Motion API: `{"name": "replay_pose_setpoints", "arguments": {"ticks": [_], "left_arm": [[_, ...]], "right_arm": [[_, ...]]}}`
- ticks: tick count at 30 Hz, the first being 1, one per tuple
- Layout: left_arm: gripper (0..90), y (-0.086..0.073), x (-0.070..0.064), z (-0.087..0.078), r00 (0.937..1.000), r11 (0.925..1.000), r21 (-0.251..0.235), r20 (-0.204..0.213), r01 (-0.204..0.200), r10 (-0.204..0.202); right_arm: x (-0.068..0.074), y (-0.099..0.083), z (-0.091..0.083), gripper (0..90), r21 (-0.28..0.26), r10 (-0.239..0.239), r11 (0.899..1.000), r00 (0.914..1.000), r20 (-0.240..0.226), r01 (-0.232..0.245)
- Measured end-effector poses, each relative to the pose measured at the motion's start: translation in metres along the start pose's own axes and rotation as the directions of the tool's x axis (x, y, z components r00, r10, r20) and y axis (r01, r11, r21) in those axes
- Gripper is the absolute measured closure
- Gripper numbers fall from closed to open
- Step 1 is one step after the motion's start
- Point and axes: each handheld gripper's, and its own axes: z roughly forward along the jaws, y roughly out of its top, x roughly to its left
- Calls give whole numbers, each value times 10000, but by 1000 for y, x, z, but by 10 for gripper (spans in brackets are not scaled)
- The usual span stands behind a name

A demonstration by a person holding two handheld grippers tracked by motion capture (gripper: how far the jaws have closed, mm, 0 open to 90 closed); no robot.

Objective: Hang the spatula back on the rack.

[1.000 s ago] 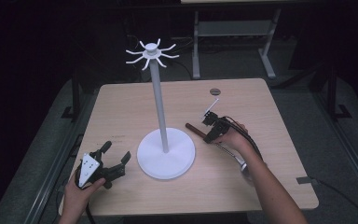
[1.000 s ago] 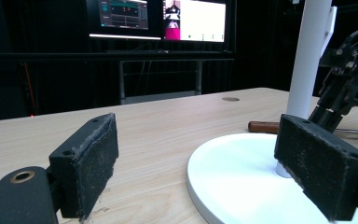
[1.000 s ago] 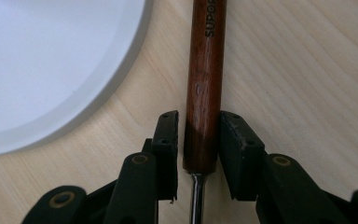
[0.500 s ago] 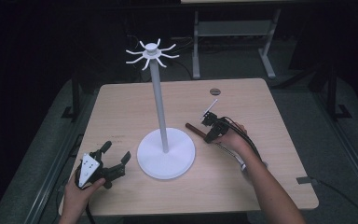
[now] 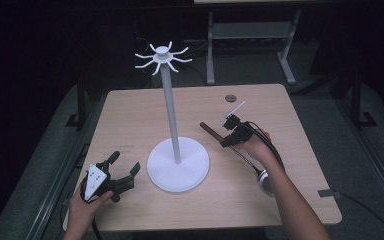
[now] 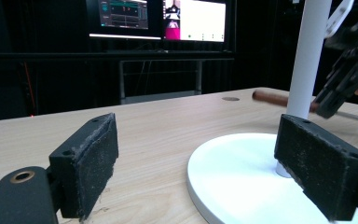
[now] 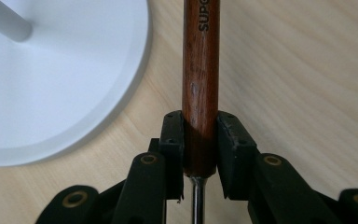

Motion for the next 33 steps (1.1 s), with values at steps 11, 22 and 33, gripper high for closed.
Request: {"name": "replay_pose_setpoints", "arguments": {"ticks": [11,22,33], "left_arm": [[130,0,0,0,10000,10000,9,-18,-13,13],[131,0,0,0,10000,10000,-1,-30,1,-1],[130,0,0,0,10000,10000,-7,-27,10,-10]], "right_arm": [[-2,-9,-37,730,-1593,390,9864,9992,-59,-395],[0,-23,-70,730,-3075,373,9508,9993,-81,-380],[6,-30,-95,730,-4647,-96,8853,9980,-617,-203]]}}
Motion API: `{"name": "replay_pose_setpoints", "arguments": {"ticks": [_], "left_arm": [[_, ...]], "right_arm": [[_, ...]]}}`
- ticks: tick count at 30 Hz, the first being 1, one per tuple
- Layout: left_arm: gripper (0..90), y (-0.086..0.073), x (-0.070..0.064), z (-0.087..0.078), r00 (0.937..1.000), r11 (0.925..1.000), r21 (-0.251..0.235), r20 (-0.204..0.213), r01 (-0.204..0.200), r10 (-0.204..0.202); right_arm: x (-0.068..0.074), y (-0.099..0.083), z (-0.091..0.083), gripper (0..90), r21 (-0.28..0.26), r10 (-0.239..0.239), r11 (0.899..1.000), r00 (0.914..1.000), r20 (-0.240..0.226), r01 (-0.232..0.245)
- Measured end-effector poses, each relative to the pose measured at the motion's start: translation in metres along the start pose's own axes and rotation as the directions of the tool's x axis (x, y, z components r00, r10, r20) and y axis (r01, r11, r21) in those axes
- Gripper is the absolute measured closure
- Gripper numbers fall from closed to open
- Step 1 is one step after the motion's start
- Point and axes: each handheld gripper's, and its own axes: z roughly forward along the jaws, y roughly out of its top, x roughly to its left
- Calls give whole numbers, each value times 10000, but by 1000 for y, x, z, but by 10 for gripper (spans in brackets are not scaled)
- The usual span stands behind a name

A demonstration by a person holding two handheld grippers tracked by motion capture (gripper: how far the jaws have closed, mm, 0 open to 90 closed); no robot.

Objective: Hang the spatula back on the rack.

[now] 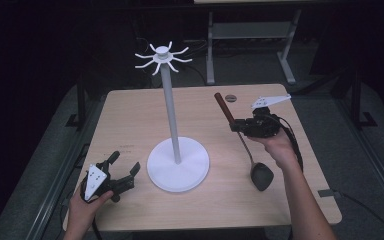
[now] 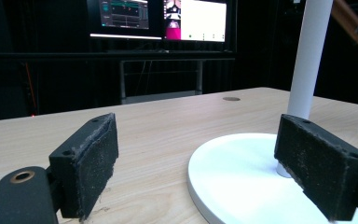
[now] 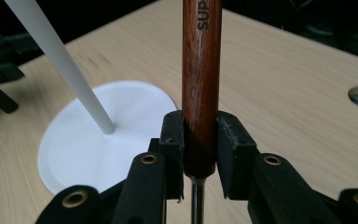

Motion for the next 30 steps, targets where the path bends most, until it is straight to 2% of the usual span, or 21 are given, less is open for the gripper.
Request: {"name": "replay_pose_setpoints", "arguments": {"ticks": [1,7,12,18,23,24,28,30], "left_arm": [[130,0,0,0,10000,10000,-1,10,3,-3],[131,0,0,0,10000,10000,-48,31,1,-1],[130,0,0,0,10000,10000,-38,35,10,-10],[131,0,0,0,10000,10000,-2,27,-7,7],[130,0,0,0,10000,10000,0,32,-54,54],[130,0,0,0,10000,10000,4,23,36,-36],[130,0,1,0,9999,9999,3,35,-114,114],[130,0,0,0,10000,10000,-14,27,-39,39]], "right_arm": [[2,1,-4,730,-266,25,9996,9999,-125,-28],[5,4,-10,731,-871,27,9962,9986,-522,-73],[7,6,-14,731,-1172,22,9930,9969,-791,-115],[12,10,-22,732,-1500,-114,9887,9961,-872,-18],[20,16,-30,732,-1872,-394,9822,9928,-1132,177],[21,18,-30,732,-1923,-452,9811,9921,-1168,220],[29,26,-31,732,-2056,-750,9775,9889,-1283,474],[31,28,-31,731,-2072,-820,9768,9881,-1304,537]]}}
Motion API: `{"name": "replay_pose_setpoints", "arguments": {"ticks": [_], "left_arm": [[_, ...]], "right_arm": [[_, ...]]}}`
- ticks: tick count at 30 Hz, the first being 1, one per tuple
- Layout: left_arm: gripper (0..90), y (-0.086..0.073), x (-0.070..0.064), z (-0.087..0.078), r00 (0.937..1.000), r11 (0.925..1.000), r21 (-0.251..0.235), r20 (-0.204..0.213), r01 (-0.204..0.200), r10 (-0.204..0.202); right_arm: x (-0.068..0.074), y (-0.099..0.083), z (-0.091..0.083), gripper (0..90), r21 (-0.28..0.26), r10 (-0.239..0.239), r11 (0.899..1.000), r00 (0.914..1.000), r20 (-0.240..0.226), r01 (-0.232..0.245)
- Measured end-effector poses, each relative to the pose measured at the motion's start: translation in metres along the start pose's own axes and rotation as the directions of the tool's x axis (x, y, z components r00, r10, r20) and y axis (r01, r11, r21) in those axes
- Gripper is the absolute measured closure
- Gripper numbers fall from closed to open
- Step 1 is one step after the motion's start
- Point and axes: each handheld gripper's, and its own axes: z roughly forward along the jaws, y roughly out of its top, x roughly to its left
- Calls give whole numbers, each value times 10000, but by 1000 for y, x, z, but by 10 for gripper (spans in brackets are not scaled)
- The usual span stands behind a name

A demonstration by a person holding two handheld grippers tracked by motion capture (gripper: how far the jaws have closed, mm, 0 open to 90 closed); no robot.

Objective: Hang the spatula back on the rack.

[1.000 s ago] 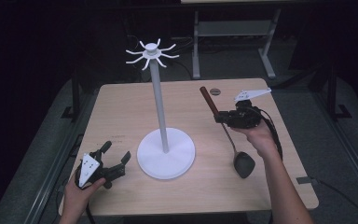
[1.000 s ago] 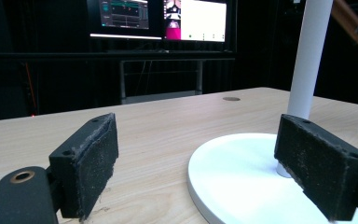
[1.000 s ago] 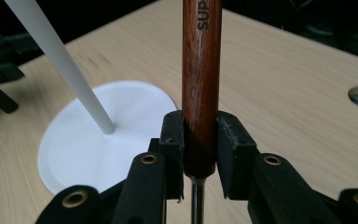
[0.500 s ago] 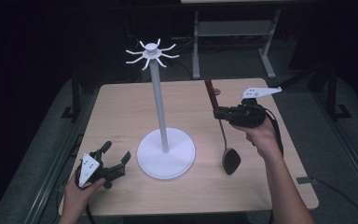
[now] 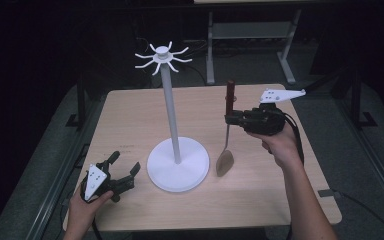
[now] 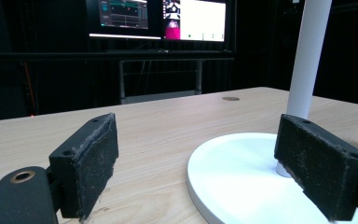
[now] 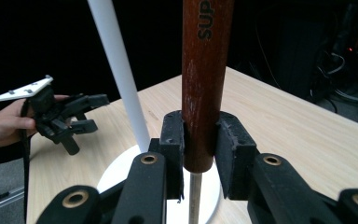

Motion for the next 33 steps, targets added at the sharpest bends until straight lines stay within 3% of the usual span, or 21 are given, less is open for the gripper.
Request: {"name": "replay_pose_setpoints", "arguments": {"ticks": [13,17,33], "left_arm": [[130,0,0,0,10000,10000,-33,-11,40,-40],[130,0,0,0,10000,10000,-23,-10,26,-26],[131,0,0,0,10000,10000,10,-6,20,-20]], "right_arm": [[18,37,6,731,-450,-777,9962,9950,-619,750],[22,49,7,730,-697,-994,9932,9903,-972,928],[35,79,13,730,-1064,-1595,9838,9758,-1498,1445]]}}
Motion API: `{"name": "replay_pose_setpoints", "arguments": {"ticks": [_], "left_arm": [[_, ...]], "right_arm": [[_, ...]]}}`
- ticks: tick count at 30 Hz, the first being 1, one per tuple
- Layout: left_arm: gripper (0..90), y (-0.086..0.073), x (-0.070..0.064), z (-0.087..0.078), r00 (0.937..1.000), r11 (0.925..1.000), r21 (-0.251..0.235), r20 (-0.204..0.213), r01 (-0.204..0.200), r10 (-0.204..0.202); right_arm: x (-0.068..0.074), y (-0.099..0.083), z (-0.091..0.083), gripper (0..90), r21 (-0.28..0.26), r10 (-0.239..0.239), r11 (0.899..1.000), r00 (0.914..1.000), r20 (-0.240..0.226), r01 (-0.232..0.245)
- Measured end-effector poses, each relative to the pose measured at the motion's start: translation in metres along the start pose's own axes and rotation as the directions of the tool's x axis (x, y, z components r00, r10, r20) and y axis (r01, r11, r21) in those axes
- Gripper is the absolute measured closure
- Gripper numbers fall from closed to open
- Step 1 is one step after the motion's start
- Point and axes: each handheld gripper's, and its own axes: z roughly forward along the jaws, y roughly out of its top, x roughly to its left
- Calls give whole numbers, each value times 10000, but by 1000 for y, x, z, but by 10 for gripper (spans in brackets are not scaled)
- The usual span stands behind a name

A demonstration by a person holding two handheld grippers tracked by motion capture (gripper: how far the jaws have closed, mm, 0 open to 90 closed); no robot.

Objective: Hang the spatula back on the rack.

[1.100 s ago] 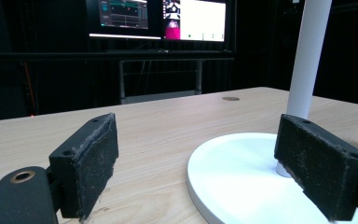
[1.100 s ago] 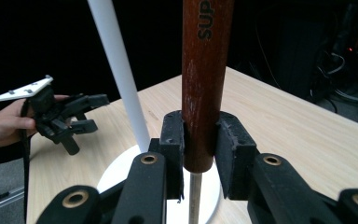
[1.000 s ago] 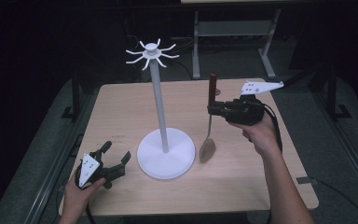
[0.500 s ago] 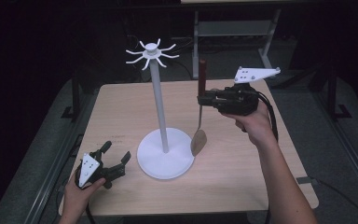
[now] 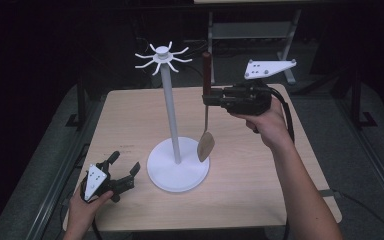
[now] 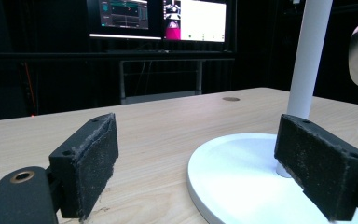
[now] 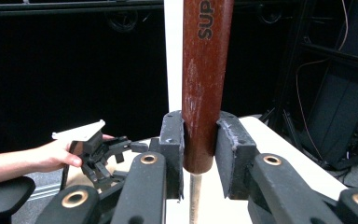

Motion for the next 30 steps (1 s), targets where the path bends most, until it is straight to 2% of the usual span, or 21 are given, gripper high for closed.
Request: {"name": "replay_pose_setpoints", "arguments": {"ticks": [13,30], "left_arm": [[130,0,0,0,10000,10000,0,-4,15,-15],[131,0,0,0,10000,10000,62,3,3,-3]], "right_arm": [[1,11,17,729,184,-195,9996,9994,-293,201],[-2,18,38,727,555,-164,9983,9977,-661,200]]}}
